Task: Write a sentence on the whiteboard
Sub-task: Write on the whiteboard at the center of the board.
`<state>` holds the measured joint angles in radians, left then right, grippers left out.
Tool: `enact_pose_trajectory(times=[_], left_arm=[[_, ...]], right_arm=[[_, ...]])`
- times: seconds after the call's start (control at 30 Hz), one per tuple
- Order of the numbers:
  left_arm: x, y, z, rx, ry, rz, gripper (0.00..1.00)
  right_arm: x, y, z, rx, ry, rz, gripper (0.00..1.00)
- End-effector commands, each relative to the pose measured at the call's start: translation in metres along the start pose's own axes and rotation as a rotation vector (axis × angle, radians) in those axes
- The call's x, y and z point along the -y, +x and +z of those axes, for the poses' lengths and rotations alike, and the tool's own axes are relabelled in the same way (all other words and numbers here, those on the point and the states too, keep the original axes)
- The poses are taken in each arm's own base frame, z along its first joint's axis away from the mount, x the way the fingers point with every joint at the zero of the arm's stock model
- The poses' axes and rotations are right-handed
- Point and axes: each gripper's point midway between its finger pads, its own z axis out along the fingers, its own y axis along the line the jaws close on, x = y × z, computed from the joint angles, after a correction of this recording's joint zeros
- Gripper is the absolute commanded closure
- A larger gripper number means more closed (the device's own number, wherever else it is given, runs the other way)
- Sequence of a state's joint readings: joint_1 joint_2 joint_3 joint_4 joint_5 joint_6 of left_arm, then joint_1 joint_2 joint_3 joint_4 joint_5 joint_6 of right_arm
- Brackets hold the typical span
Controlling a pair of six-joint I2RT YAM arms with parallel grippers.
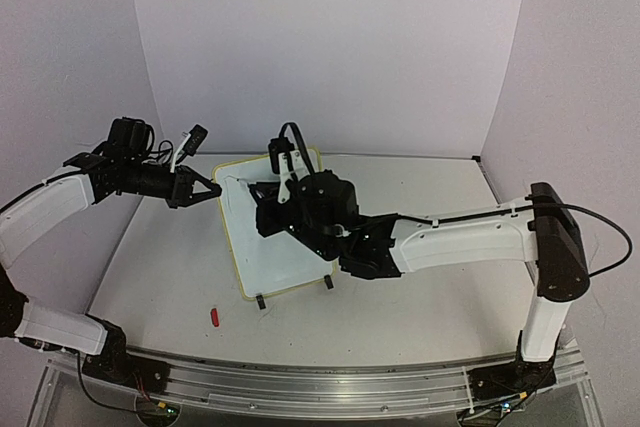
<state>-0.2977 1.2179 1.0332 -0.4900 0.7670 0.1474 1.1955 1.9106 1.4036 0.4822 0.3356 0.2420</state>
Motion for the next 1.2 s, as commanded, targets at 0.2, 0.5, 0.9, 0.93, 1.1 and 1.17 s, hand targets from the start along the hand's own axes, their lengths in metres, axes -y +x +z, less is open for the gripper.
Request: enact_pose_trajectory(times=[0.2, 0.5, 0.9, 0.93, 1.1, 1.17], left_arm=[[-0.009, 0.009, 0.002, -0.028, -0.045, 0.007, 1.00], [-0.009, 0.009, 0.002, -0.028, -0.042, 0.007, 1.00], [-0.009, 0.009, 0.001, -0.027, -0.046, 0.008, 1.00], [-0.009, 0.009, 0.001, -0.027, -0.046, 0.008, 1.00], [-0.009, 0.009, 0.001, -0.027, -0.046, 0.008, 1.00], [-0.009, 0.009, 0.002, -0.028, -0.046, 0.007, 1.00]], right_arm=[[-0.002, 0.015, 0.008, -0.057, -0.044, -0.008, 1.00], [-0.007, 0.019, 0.014, -0.072, -0.063, -0.009, 1.00], [0.017, 0.010, 0.002, -0.028, 0.048, 0.012, 1.00], [0.019, 0.010, 0.001, -0.026, 0.056, 0.012, 1.00], [0.026, 0.010, -0.005, -0.024, 0.081, 0.012, 1.00], [0.027, 0.013, -0.006, -0.029, 0.085, 0.013, 1.00]])
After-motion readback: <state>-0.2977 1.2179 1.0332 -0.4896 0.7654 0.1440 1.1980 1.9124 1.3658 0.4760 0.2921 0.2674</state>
